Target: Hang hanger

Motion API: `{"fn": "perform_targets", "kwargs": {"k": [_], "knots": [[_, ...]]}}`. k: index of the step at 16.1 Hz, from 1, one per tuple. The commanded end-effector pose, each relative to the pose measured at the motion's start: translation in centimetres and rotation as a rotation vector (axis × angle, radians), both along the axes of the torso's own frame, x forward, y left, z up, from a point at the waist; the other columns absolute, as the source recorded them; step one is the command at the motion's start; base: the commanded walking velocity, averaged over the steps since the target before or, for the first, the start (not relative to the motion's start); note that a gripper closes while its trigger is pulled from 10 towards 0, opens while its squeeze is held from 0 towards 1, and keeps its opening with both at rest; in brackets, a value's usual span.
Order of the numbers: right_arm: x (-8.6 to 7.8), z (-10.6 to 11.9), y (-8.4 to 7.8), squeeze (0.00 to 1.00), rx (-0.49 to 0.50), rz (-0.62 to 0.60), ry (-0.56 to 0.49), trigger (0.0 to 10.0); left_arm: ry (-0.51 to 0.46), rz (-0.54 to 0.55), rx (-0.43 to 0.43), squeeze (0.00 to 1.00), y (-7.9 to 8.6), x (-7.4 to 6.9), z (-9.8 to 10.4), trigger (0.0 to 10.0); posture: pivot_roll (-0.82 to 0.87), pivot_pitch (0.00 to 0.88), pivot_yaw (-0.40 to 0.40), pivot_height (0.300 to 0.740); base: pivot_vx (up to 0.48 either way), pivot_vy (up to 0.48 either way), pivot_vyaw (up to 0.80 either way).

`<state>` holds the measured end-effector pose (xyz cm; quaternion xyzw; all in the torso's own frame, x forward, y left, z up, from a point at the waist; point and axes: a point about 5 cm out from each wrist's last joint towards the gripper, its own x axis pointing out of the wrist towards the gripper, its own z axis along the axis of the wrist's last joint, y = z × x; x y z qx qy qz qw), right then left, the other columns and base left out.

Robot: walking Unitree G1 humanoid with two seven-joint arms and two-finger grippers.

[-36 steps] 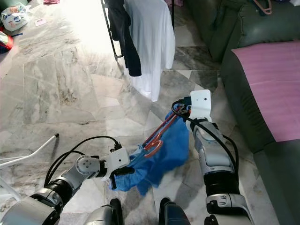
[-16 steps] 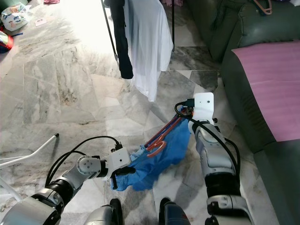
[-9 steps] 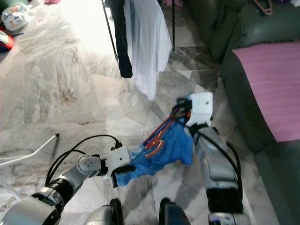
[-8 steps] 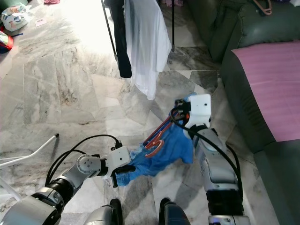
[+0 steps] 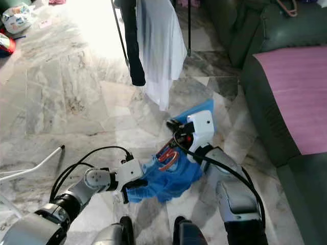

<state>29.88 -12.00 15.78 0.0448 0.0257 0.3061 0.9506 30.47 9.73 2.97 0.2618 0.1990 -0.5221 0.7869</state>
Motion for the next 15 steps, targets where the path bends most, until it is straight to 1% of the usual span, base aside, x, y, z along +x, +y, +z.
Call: {"fn": "perform_targets", "kwargs": {"k": [1,4,5,6,7,9,10,11,12,13,14,15], "knots": [[-1.1,0.7,1.2,0.0,0.049,0.11,-0.005,0.0,0.001,0.0,0.002,0.0,0.1,0.0,-0.1,10.0,-0.08,0.263,0.071,0.74,0.0,0.0,0.0],[-2.9,2.6,2.3,0.0,0.161,0.289,-0.032,0.0,0.001,-0.001,0.003,0.0,0.1,-0.1,-0.1,10.0,-0.08,0.263,0.071,0.74,0.0,0.0,0.0],[-3.1,2.7,2.4,0.0,0.167,0.308,-0.034,0.0,0.001,-0.002,0.003,0.0,0.1,-0.1,-0.1,10.0,-0.08,0.263,0.071,0.74,0.0,0.0,0.0],[-4.2,3.2,2.6,0.0,0.17,0.398,-0.049,0.0,0.001,-0.002,0.002,0.0,0.0,-0.1,-0.1,10.0,-0.08,0.263,0.072,0.74,0.0,0.0,0.0],[-4.3,2.9,2.6,0.0,0.135,0.409,-0.044,0.0,0.001,-0.003,0.002,0.0,0.0,-0.1,-0.1,10.0,-0.08,0.263,0.072,0.74,0.0,0.0,0.0],[-3.7,1.6,1.8,0.0,0.009,0.351,-0.024,0.0,0.0,-0.005,0.002,0.0,0.0,-0.1,0.0,10.0,-0.08,0.263,0.072,0.74,0.0,0.0,0.0],[-3.3,0.7,0.9,0.0,-0.134,0.305,-0.029,10.0,0.0,-0.006,0.001,0.0,-0.1,0.0,0.0,10.0,-0.08,0.264,0.072,0.74,0.0,0.0,0.0],[-3.0,0.1,0.3,0.0,-0.217,0.277,-0.024,10.0,0.0,-0.006,0.0,0.0,-0.1,0.0,0.0,10.0,-0.08,0.264,0.071,0.74,0.0,0.0,0.0],[-2.3,-0.1,-0.9,1.0,-0.335,0.205,-0.066,10.0,-0.001,-0.007,0.0,0.0,-0.2,0.0,0.0,10.0,-0.08,0.263,0.071,0.74,0.0,0.0,0.0],[-2.1,-0.1,-1.2,1.0,-0.352,0.188,-0.073,10.0,-0.001,-0.007,-0.001,0.0,-0.2,0.0,0.0,10.0,-0.08,0.263,0.071,0.74,0.0,0.0,0.0],[-1.7,0.4,-2.0,1.0,-0.406,0.146,-0.119,10.0,-0.001,-0.006,-0.002,0.0,-0.2,0.0,0.0,10.0,-0.08,0.263,0.069,0.74,0.0,0.0,0.0],[-1.1,1.1,-3.0,1.0,-0.453,0.079,-0.18,10.0,-0.001,-0.006,-0.003,0.0,-0.2,0.0,0.0,10.0,-0.08,0.262,0.068,0.74,0.0,0.0,0.0]]}}
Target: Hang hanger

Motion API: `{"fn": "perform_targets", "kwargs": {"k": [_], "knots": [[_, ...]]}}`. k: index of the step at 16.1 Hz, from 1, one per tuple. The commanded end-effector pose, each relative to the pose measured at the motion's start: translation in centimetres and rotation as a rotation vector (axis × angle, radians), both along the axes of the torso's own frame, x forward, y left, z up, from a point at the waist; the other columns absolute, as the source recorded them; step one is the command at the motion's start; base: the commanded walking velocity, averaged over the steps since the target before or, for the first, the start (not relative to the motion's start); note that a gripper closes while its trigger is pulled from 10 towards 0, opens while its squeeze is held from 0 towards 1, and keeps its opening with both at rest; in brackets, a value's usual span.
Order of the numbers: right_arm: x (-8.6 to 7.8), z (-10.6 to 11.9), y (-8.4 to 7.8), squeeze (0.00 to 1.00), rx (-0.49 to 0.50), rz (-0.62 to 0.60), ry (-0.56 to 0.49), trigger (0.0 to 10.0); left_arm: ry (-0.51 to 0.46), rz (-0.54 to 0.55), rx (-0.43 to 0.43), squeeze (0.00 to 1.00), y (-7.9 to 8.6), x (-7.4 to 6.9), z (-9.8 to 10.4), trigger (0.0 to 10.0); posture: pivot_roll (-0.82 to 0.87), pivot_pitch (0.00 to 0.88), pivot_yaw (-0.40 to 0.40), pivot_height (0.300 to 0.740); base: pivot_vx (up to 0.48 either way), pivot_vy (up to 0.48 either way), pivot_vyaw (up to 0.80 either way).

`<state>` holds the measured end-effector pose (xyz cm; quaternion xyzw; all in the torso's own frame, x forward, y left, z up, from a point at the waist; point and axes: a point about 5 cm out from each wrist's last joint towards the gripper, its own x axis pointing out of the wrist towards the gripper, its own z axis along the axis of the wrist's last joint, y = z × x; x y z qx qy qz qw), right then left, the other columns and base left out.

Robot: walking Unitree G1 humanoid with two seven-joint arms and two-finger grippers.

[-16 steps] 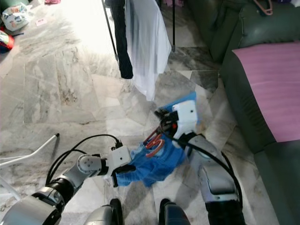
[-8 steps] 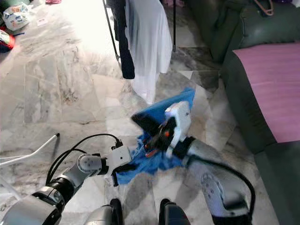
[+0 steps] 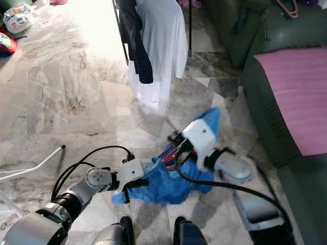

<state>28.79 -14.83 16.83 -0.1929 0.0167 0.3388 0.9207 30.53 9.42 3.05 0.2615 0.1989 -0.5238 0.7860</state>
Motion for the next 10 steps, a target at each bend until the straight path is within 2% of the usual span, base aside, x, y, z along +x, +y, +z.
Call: {"fn": "perform_targets", "kwargs": {"k": [1,3,6,8,10], "knots": [[0.4,0.6,-0.8,1.0,-0.021,-0.043,-0.064,10.0,-0.003,-0.002,-0.002,0.0,0.1,-0.1,0.0,10.0,-0.08,0.262,0.068,0.74,0.0,0.0,0.0],[0.8,1.4,-1.8,1.0,-0.038,-0.097,-0.14,10.0,-0.004,-0.004,-0.003,0.0,0.1,0.0,0.1,10.0,-0.09,0.26,0.067,0.74,0.0,0.0,0.0],[1.1,2.1,-2.8,1.0,-0.057,-0.14,-0.193,10.0,0.002,-0.014,-0.006,0.0,0.2,0.2,0.4,10.0,-0.1,0.257,0.063,0.74,0.0,0.0,0.0],[1.0,2.4,-3.8,1.0,-0.104,-0.145,-0.232,10.0,0.015,-0.031,-0.005,0.0,0.5,0.6,0.9,10.0,-0.1,0.257,0.062,0.74,0.0,0.0,0.0],[0.7,1.9,-5.2,1.0,-0.217,-0.129,-0.232,10.0,0.021,-0.03,-0.011,0.0,1.0,1.3,1.7,10.0,-0.1,0.257,0.06,0.74,0.0,0.0,0.0]]}}
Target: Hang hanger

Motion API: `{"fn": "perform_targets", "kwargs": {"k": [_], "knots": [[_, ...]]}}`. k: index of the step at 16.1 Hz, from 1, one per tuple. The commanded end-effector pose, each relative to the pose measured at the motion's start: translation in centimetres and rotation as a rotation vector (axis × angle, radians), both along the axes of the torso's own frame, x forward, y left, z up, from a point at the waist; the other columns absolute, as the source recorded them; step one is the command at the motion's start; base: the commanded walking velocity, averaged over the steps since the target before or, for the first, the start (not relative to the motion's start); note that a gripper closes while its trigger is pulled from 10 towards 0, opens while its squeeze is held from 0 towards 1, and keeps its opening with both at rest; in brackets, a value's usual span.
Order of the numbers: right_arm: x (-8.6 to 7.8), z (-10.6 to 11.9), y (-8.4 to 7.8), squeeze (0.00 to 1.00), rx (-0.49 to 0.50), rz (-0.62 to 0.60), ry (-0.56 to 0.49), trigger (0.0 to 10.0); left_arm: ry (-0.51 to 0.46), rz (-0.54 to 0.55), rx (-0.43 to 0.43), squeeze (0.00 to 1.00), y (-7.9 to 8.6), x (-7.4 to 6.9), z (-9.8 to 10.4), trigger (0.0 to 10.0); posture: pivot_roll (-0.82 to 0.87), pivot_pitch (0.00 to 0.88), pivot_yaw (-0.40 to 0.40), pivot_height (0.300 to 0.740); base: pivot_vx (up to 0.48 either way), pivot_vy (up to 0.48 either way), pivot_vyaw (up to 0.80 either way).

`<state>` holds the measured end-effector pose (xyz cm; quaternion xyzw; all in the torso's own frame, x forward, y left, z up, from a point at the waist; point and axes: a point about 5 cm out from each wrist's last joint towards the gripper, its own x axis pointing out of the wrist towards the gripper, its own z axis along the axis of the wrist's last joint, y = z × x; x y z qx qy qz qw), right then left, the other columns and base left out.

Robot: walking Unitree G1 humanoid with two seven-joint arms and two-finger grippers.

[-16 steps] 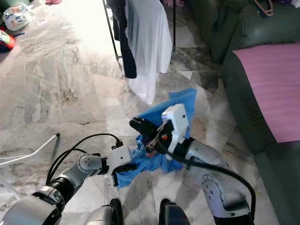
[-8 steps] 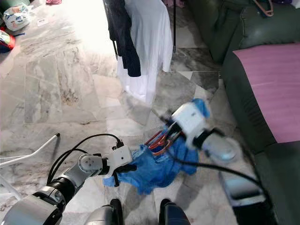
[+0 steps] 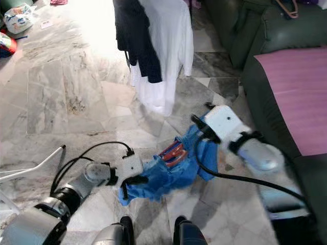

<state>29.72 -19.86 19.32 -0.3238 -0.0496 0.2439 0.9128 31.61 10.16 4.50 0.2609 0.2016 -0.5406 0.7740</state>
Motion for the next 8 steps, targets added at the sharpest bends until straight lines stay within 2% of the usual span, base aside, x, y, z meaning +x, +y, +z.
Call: {"fn": "perform_targets", "kwargs": {"k": [1,5,7,8], "knots": [[-0.6,-0.9,-0.7,1.0,-0.077,0.027,0.032,10.0,0.0,0.002,-0.012,0.0,0.5,0.5,0.7,10.0,-0.1,0.255,0.06,0.74,0.0,0.0,0.0],[-1.6,-1.9,-2.9,1.0,-0.265,0.14,0.153,10.0,-0.067,-0.022,0.004,0.0,1.1,1.6,2.4,10.0,-0.1,0.251,0.062,0.74,0.0,0.0,0.0],[-1.3,-2.0,-3.3,1.0,-0.374,0.18,0.158,10.0,-0.098,-0.079,0.029,0.0,1.0,1.8,2.9,10.0,-0.09,0.25,0.058,0.74,0.0,0.0,0.0],[-1.3,-2.0,-3.2,1.0,-0.398,0.201,0.161,10.0,-0.109,-0.101,0.034,0.0,0.9,1.8,3.1,10.0,-0.09,0.25,0.057,0.74,0.0,0.0,0.0]]}}
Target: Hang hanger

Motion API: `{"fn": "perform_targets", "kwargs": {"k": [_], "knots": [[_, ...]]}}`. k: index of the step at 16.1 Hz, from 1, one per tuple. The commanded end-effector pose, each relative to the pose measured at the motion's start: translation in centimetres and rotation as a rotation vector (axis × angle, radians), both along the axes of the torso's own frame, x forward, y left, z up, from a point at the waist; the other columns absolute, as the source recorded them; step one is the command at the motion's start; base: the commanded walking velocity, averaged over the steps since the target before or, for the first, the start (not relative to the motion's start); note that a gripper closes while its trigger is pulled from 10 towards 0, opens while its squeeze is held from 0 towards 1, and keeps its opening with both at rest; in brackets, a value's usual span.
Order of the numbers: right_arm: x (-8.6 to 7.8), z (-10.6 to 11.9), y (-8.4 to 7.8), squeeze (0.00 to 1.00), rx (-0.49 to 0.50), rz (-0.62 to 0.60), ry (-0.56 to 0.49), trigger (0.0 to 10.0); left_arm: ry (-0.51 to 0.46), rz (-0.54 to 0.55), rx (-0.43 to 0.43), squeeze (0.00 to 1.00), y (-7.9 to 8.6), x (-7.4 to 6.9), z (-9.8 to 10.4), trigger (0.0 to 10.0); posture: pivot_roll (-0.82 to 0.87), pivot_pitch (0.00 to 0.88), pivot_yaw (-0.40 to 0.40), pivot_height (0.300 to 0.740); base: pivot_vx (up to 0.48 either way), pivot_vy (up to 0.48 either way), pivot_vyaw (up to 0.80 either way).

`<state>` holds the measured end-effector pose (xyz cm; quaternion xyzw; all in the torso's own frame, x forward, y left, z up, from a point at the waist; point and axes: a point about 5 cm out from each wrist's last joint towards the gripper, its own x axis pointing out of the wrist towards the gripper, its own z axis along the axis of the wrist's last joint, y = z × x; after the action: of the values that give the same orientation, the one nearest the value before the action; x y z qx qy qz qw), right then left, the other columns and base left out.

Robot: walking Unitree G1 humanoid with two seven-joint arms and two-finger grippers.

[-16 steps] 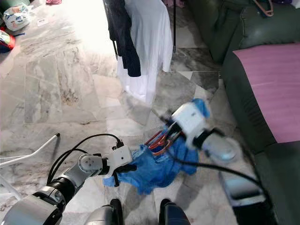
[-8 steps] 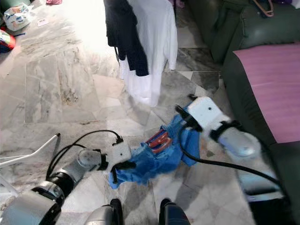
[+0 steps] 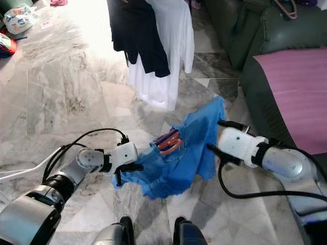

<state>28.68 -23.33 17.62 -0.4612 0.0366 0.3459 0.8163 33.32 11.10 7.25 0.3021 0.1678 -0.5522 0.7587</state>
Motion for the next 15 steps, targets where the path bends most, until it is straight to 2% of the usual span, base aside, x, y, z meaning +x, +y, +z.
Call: {"fn": "perform_targets", "kwargs": {"k": [1,3,5,7,13,15], "knots": [[0.1,0.1,0.8,1.0,-0.068,0.102,0.022,10.0,-0.059,-0.089,0.027,0.0,-0.2,0.1,0.9,10.0,-0.09,0.248,0.053,0.74,0.0,0.0,0.0],[0.5,0.5,1.4,1.0,-0.104,0.143,-0.004,10.0,-0.096,-0.093,0.039,0.0,-0.1,0.6,1.6,10.0,-0.08,0.247,0.051,0.74,0.0,0.0,0.0],[0.8,1.0,2.0,1.0,-0.12,0.174,-0.029,10.0,-0.178,-0.072,0.052,0.0,0.1,1.2,2.4,10.0,-0.07,0.246,0.051,0.74,0.0,0.0,0.0],[1.2,1.6,2.7,1.0,-0.131,0.205,-0.058,10.0,-0.229,-0.044,0.025,0.0,0.0,2.0,3.7,10.0,-0.07,0.248,0.052,0.74,0.0,0.0,0.0],[2.6,1.6,1.7,1.0,-0.29,0.217,-0.05,10.0,-0.255,-0.118,0.081,0.0,-0.3,1.9,3.8,10.0,-0.08,0.252,0.055,0.74,0.0,0.0,0.0],[2.9,1.9,1.6,1.0,-0.3,0.219,-0.052,10.0,-0.257,-0.121,0.085,0.0,-0.4,1.8,3.7,10.0,-0.08,0.251,0.054,0.74,0.0,0.0,0.0]]}}
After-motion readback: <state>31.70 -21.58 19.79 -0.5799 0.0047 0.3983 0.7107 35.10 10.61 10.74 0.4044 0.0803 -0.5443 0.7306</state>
